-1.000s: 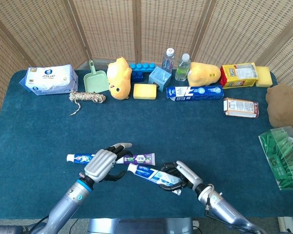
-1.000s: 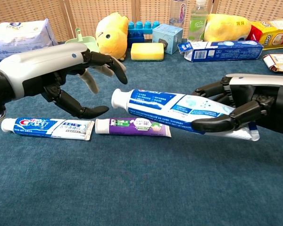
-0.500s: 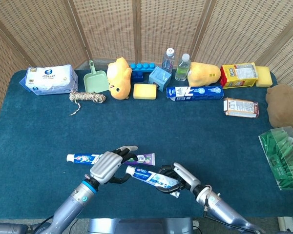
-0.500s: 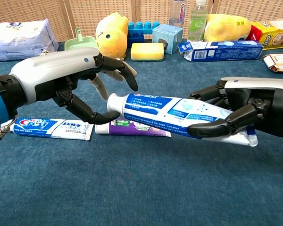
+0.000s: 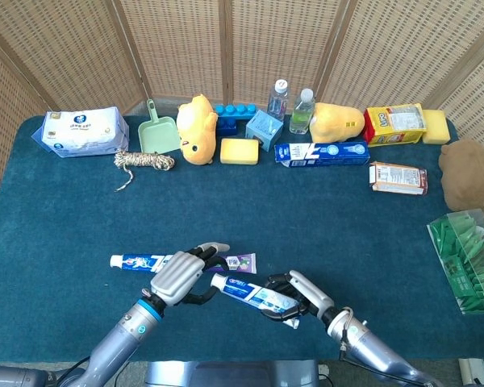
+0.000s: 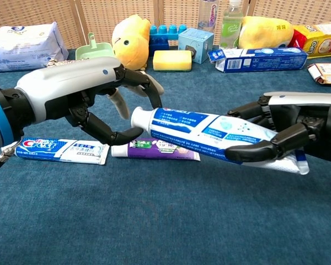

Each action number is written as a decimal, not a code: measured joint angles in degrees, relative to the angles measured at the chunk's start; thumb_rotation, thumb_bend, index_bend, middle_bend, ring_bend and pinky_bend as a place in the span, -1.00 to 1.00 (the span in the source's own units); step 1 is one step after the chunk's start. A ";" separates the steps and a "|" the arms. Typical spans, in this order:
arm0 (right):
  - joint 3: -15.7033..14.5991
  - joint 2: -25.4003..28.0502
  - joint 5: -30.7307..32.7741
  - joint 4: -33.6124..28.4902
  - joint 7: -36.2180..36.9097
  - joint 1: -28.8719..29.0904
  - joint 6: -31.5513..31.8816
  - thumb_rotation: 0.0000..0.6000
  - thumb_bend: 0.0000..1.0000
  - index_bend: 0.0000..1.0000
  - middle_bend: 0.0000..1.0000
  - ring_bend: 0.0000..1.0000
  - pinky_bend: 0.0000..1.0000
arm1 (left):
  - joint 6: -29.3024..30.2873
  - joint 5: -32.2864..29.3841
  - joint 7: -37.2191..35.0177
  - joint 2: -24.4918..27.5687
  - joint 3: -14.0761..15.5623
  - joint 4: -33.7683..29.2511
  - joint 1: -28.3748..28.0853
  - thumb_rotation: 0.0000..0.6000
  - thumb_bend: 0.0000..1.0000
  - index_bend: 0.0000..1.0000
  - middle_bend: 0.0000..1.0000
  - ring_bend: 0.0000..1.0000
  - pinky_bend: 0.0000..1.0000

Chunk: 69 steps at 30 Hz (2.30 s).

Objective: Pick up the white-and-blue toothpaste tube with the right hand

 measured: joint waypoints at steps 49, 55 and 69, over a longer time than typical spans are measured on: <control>-0.65 2.14 -1.22 0.43 3.02 -0.03 -0.79 1.00 -0.18 0.96 0.72 0.63 0.82 | 0.94 -0.30 -2.75 1.23 1.06 0.69 -1.74 1.00 0.34 -0.26 -0.61 -0.66 -0.34; -0.69 2.19 -1.06 0.39 2.91 0.03 -0.83 1.00 -0.18 0.96 0.72 0.63 0.82 | 1.08 -0.37 -3.06 1.33 1.01 0.75 -1.81 1.00 0.33 -0.27 -0.61 -0.66 -0.34; -0.58 3.23 -2.89 -0.55 6.96 -0.05 -1.87 1.00 -0.18 0.96 0.72 0.63 0.82 | 1.48 -0.50 -4.15 1.67 0.66 1.11 -1.81 1.00 0.31 -0.29 -0.61 -0.66 -0.34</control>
